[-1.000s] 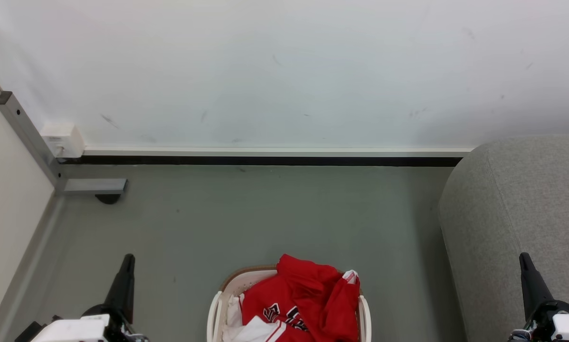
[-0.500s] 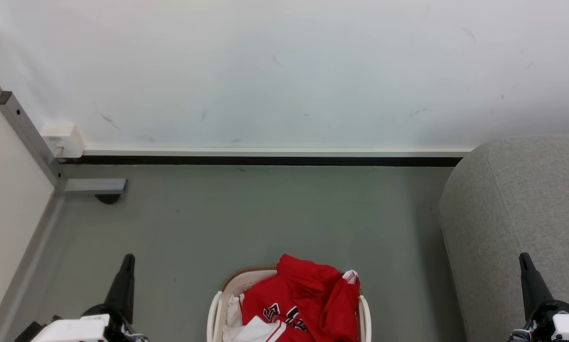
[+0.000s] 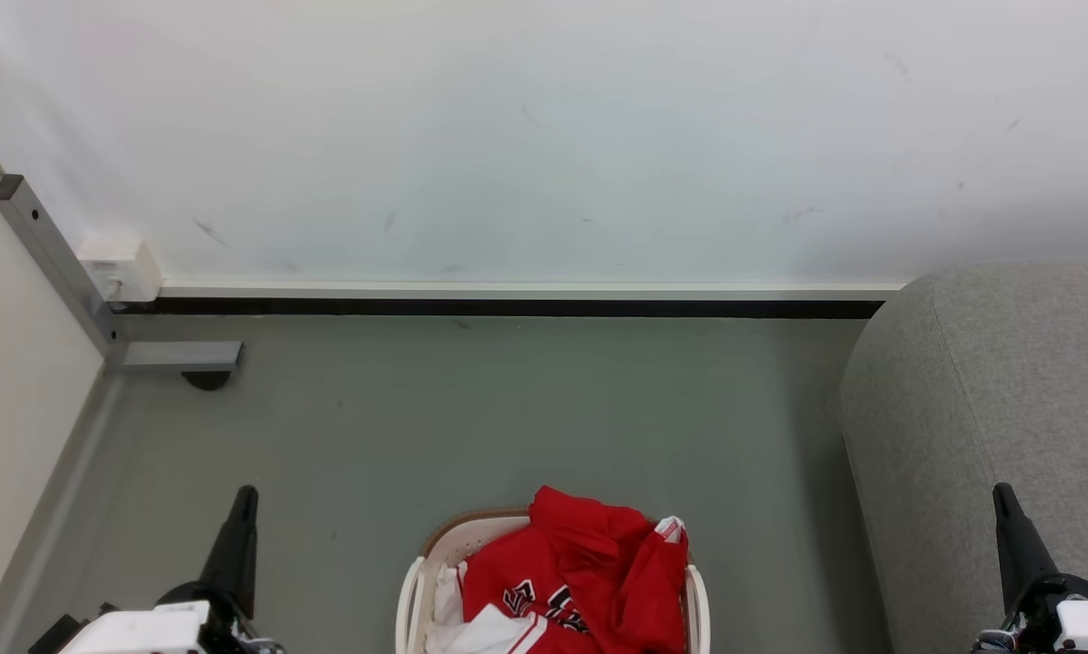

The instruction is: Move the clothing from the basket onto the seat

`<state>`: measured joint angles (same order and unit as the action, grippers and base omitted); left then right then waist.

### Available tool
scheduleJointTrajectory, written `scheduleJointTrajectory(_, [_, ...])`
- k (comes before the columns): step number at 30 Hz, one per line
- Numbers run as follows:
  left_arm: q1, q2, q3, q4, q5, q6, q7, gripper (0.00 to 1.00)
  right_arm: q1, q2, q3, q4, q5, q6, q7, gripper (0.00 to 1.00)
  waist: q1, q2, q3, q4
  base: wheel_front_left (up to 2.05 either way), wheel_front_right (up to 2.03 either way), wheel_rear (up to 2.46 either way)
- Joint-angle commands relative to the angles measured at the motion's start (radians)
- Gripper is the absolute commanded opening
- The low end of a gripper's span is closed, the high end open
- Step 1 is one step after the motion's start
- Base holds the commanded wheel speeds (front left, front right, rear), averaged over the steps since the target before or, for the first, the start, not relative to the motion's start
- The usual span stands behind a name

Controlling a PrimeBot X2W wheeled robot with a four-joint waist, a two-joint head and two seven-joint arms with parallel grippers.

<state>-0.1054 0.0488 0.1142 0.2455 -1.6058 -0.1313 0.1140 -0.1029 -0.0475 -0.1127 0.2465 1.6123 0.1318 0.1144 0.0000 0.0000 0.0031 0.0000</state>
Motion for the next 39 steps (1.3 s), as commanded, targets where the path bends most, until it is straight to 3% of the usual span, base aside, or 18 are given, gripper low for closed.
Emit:
scheduleJointTrajectory(1, [-0.009,0.003,0.001,-0.001,-0.014,-0.002,0.003,0.0,-0.013,-0.007,-0.003,-0.005,0.001,-0.003,0.002,0.0,0.0,0.0,0.0,0.0,0.0,0.0,0.0])
scheduleJointTrajectory(6, [-0.009,0.003,0.001,-0.001,-0.014,-0.002,0.003,0.0,-0.013,-0.007,-0.003,-0.005,0.001,-0.003,0.002,0.0,0.0,0.0,0.0,0.0,0.0,0.0,0.0])
scheduleJointTrajectory(7, [0.001,0.0,0.0,0.003,0.001,0.0,-0.001,1.0,0.001,0.001,0.001,0.003,0.0,0.0,0.0,1.0,0.0,0.0,0.0,0.0,0.0,0.0,0.0])
scheduleJointTrajectory(15, [0.012,-0.001,-0.023,0.0,0.022,0.0,-0.041,1.0,0.006,-0.005,0.034,-0.003,-0.036,0.0,-0.038,1.0,0.0,0.0,0.0,0.003,0.0,0.0,0.0])
scheduleJointTrajectory(21, [0.016,0.0,-0.029,0.0,0.101,0.005,-0.069,1.0,0.004,-0.018,0.052,-0.022,-0.168,0.0,-0.069,1.0,0.0,0.0,0.002,0.006,0.0,0.0,0.0])
scheduleJointTrajectory(29, [0.022,0.0,-0.044,-0.018,0.266,0.024,-0.105,1.0,0.014,-0.033,0.077,-0.063,-0.405,0.0,-0.104,1.0,0.0,0.0,0.003,0.014,0.0,0.0,0.0])
scheduleJointTrajectory(39, [0.036,0.001,-0.063,-0.038,0.562,0.061,-0.145,1.0,0.025,-0.049,0.103,-0.072,-0.676,-0.001,-0.145,1.0,0.0,0.0,0.002,0.02,0.0,0.0,0.0])
